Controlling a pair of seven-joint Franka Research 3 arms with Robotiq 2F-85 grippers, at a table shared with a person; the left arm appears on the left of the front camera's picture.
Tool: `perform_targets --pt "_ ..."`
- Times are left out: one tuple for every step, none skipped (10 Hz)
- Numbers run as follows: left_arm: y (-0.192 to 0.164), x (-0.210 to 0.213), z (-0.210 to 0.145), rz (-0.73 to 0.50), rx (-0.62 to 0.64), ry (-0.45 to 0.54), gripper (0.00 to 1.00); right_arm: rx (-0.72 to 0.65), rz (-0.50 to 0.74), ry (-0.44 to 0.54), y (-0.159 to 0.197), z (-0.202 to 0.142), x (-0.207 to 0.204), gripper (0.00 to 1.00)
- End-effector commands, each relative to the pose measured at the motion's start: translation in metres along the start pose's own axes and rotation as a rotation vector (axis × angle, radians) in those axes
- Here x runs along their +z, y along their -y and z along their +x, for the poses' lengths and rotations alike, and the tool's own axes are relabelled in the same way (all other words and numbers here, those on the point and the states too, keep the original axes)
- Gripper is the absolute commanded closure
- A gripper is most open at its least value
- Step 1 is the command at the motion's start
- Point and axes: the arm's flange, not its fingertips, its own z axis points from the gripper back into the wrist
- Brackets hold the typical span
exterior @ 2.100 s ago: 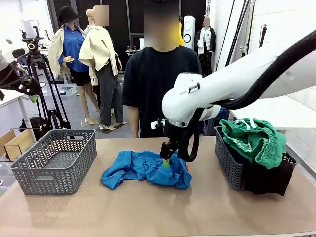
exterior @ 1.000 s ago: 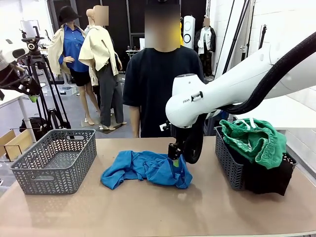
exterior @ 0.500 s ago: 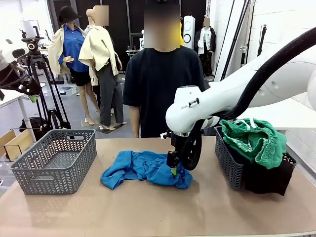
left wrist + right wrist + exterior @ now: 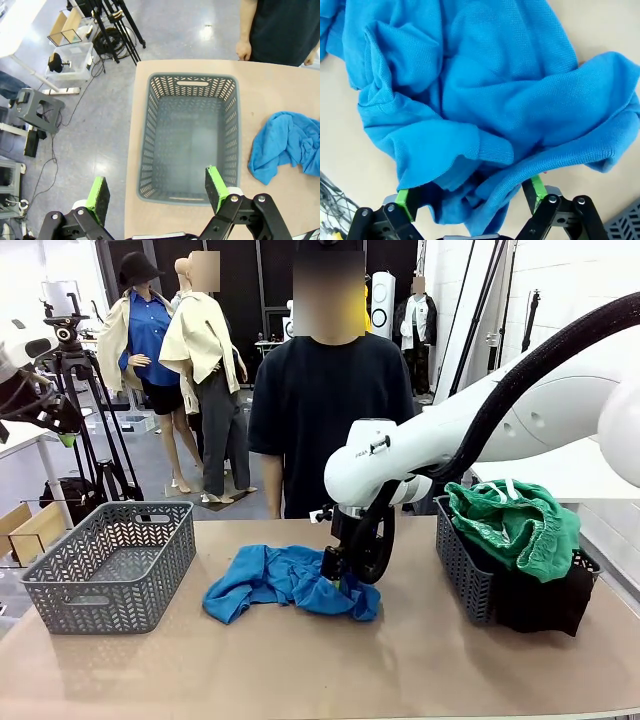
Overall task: Sort the tops and bottoms.
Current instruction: Lift clothes from the center of the table with your right hand.
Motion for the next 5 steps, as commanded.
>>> perform_targets --pt "-0.0025 0.0001 -0.0002 0.014 -0.004 -0.001 0.00 0.001 -0.004 0.010 0.0002 0.0049 -0.0052 0.00" --pt "-0.0025 0.0001 -0.0002 0.014 -0.004 -0.001 0.00 0.000 -0.007 0.007 -0.0001 0.0052 -0.0075 0.03" --pt "-0.0025 0.0001 -0.0002 0.014 -0.004 -0.001 0.00 0.003 -0.004 0.005 -0.0007 0.0057 -0.0090 0.22" --pt "-0.0025 0.0001 -0.0002 0.014 -0.004 -0.001 0.00 0.004 -0.006 0.005 -0.0017 0.0056 -0.0088 0.41" --pt "-0.0025 0.0001 -0.0002 0.014 -0.004 -0.001 0.00 0.003 -0.009 0.007 -0.0023 0.0050 -0.0082 0.61"
